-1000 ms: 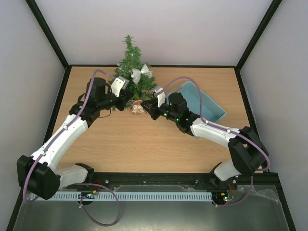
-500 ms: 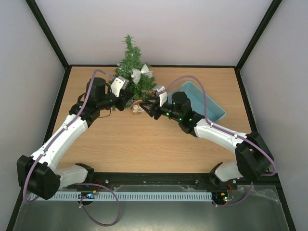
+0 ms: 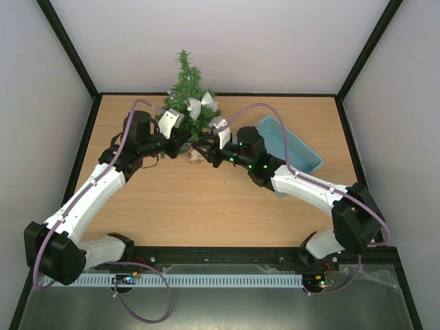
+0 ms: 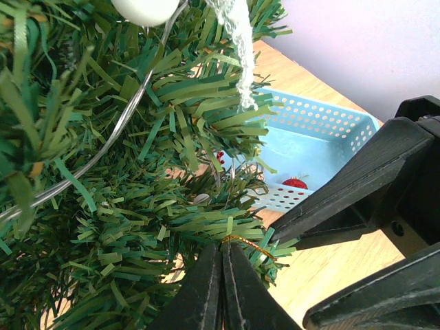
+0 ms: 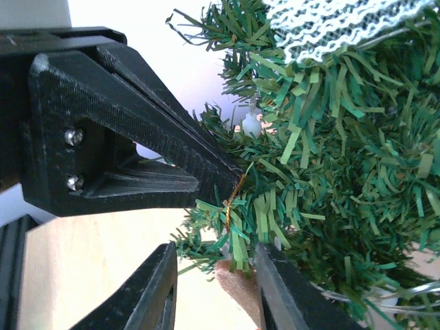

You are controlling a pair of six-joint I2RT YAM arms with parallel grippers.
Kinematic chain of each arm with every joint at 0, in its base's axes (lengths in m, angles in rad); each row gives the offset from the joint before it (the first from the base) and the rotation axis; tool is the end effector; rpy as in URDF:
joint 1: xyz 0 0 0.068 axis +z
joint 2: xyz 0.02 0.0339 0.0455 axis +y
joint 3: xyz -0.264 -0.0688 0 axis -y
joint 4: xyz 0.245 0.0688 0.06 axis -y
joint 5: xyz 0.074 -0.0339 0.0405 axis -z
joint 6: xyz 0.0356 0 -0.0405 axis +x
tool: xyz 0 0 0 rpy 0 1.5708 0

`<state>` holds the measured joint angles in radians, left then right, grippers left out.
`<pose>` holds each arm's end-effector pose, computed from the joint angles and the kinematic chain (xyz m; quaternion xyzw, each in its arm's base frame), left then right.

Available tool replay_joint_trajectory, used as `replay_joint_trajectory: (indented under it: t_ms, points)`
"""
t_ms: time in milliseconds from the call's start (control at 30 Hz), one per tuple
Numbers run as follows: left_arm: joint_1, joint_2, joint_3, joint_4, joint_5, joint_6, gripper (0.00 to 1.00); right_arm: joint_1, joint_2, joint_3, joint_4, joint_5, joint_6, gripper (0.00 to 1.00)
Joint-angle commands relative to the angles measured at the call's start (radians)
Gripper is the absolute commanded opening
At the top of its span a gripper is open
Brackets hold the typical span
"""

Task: Decorate the small christmas tree
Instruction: Hang the decoration item on the Christmas tree.

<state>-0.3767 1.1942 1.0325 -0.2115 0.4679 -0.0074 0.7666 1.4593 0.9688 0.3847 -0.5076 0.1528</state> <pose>0.2478 -0.1153 0.3402 0.2760 0.7659 -0.2926 0.5017 0.2325 0.2480 0.3023 -0.3775 0.6353 0.4545 0.4973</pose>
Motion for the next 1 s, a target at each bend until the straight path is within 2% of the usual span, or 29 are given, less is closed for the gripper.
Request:
replay_joint_trajectory:
  t_ms: [0,267,667,800,967]
  points:
    - [-0.005,-0.011,0.024,0.011,0.013,-0.003,0.02,0.010,0.021,0.038,-0.017,0.052,-0.053,0.27]
    - [-0.006,-0.007,0.026,0.011,0.012,-0.002,0.02,0.009,0.031,0.064,-0.057,0.141,-0.100,0.02]
    - [-0.007,-0.006,0.024,0.007,0.008,0.001,0.03,0.010,0.030,0.054,-0.001,0.182,-0.046,0.02]
    - [-0.007,-0.007,0.020,0.003,0.004,0.001,0.03,0.009,0.021,0.035,0.045,0.227,-0.017,0.07]
    - [-0.007,-0.009,0.019,0.004,0.004,0.000,0.04,0.009,0.051,0.059,0.031,0.209,-0.006,0.09]
